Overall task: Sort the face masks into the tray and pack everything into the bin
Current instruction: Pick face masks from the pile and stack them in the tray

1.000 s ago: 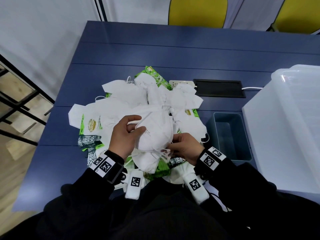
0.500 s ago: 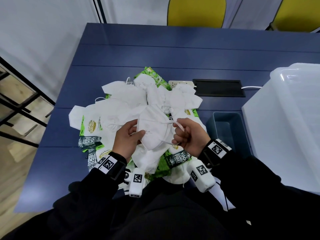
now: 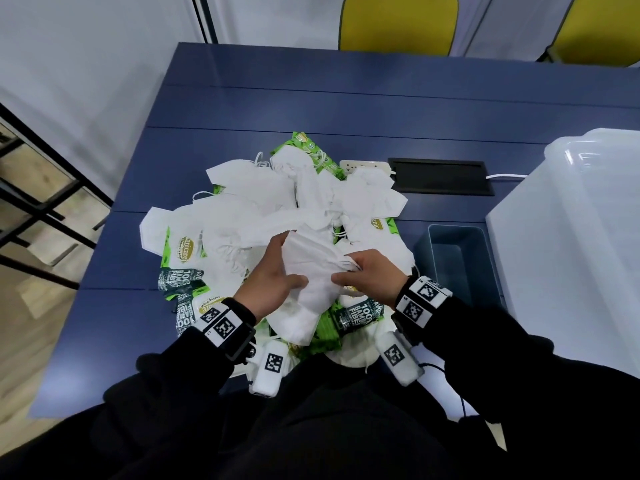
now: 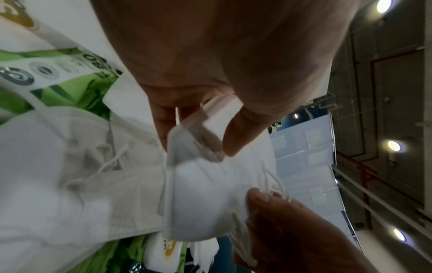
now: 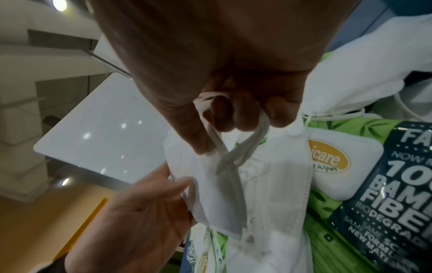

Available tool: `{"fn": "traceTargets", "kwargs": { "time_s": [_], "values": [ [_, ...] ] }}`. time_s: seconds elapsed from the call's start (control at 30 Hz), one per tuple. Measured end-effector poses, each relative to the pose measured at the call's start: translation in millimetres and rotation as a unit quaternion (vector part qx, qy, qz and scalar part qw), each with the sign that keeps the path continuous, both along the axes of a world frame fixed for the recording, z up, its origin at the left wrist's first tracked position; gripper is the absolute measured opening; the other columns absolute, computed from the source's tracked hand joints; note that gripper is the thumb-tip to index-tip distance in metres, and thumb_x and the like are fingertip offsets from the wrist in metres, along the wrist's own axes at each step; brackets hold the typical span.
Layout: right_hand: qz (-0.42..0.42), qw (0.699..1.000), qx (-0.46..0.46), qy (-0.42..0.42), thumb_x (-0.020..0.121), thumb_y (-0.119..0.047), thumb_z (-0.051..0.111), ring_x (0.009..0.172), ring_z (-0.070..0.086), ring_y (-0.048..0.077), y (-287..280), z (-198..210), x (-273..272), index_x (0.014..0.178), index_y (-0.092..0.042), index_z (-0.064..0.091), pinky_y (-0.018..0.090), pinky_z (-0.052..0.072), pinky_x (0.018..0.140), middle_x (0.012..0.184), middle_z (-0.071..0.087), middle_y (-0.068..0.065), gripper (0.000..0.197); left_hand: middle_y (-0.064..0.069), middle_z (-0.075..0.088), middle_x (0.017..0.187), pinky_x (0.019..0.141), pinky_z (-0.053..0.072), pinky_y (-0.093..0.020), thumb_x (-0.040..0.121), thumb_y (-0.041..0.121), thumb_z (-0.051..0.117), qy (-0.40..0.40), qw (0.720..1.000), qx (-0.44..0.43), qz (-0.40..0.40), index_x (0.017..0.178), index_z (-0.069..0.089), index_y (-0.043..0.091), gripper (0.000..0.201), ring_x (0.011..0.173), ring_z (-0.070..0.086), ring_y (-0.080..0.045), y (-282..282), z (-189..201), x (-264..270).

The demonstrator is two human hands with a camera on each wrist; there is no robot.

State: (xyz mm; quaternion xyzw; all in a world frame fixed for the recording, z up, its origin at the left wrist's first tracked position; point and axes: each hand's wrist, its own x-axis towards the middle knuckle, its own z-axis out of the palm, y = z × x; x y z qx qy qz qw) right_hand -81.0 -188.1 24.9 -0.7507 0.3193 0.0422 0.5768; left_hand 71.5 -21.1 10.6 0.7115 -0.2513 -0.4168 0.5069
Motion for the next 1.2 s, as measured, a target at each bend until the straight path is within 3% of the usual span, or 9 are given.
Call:
{"fn": "traceTargets", "kwargs": {
  "time_s": [0.17,0.23,0.37,0.47,0.63,0.77,0.87,1.03,1.2],
  "values": [
    [0.046,0.999,-0.013,-0.004,0.089,-0.007,0.073,0.061,0.061,-0.003,2,4,3,0.086,-0.006,0.070,0.016,0.047,0.062,0.079,0.070,0.003,0.004,0.020,0.038,0.153,0.105,0.036,-0.011,0.078,-0.008,0.066,-0.012,0.998,-0.037,-0.044,0.147,0.037,0.044,0.091,0.140,0.032,0.000,-12,9,-3],
    [0.042,0.999,0.024,-0.005,0.092,-0.002,0.068,0.057,0.061,-0.006,0,4,1,0.086,-0.005,0.067,0.012,0.046,0.059,0.073,0.068,-0.003,0.007,0.014,0.047,0.149,0.106,0.042,-0.023,0.076,-0.002,0.064,0.017,0.998,-0.043,-0.050,0.145,0.043,0.043,0.084,0.137,0.044,-0.005,-13,10,-2],
    [0.029,0.996,0.066,-0.053,0.096,0.000,0.062,0.050,0.048,-0.004,-1,1,-7,0.079,-0.013,0.063,0.017,0.037,0.055,0.054,0.056,-0.016,0.021,-0.005,0.067,0.110,0.078,0.053,-0.030,0.083,-0.006,0.061,0.055,0.998,-0.018,0.015,0.129,0.048,0.021,0.055,0.102,0.065,-0.019,-11,7,-3],
    [-0.112,0.980,0.107,-0.127,0.092,-0.006,0.071,0.063,0.055,0.004,-2,-2,-10,0.110,-0.011,0.072,0.020,0.041,0.060,0.073,0.066,-0.007,0.019,-0.010,0.070,0.104,0.070,0.054,-0.037,0.082,-0.010,0.065,0.070,0.996,-0.008,0.054,0.120,0.053,0.017,0.048,0.098,0.068,-0.029,-9,2,-1],
    [-0.248,0.937,0.217,-0.114,0.072,-0.035,0.081,0.117,0.061,0.015,-6,-8,-10,0.140,-0.027,0.049,0.044,0.046,0.099,0.126,0.064,0.000,0.075,-0.013,0.070,0.129,0.090,0.057,-0.050,0.084,-0.021,0.059,0.201,0.969,-0.073,0.126,0.139,0.052,0.012,0.064,0.118,0.068,-0.033,-10,1,-1],
    [-0.133,0.943,0.281,-0.116,0.088,-0.001,0.070,0.106,0.070,0.026,9,-10,-6,0.129,-0.008,0.059,0.040,0.056,0.090,0.117,0.074,0.007,0.043,-0.017,0.062,0.138,0.100,0.052,-0.054,0.082,-0.028,0.051,0.229,0.957,-0.133,0.116,0.146,0.042,0.012,0.076,0.127,0.062,-0.035,-17,0,-7],
    [-0.119,0.976,0.131,-0.127,0.087,0.015,0.057,0.105,0.071,0.024,13,-20,5,0.128,-0.005,0.061,0.032,0.056,0.087,0.119,0.073,0.012,0.046,-0.004,0.069,0.127,0.101,0.053,-0.051,0.083,-0.017,0.059,0.099,0.985,-0.079,0.118,0.134,0.051,0.023,0.065,0.119,0.066,-0.024,-20,-2,-10],
    [-0.055,0.988,-0.146,-0.017,0.088,-0.002,0.055,0.094,0.062,0.021,2,-37,17,0.139,-0.019,0.053,0.029,0.047,0.080,0.116,0.066,0.005,0.054,0.009,0.061,0.103,0.081,0.054,-0.040,0.083,-0.006,0.066,-0.172,0.980,-0.021,0.096,0.126,0.046,0.034,0.062,0.084,0.061,-0.016,-17,-9,-7],
    [-0.028,0.984,-0.177,-0.003,0.085,-0.010,0.056,0.114,0.063,0.032,0,-54,24,0.138,-0.014,0.056,0.041,0.050,0.099,0.127,0.066,0.012,0.053,-0.008,0.051,0.131,0.094,0.040,-0.028,0.083,-0.007,0.057,-0.294,0.954,0.043,-0.044,0.139,0.051,0.020,0.062,0.119,0.052,-0.025,-18,-31,-7]
  ]
}}
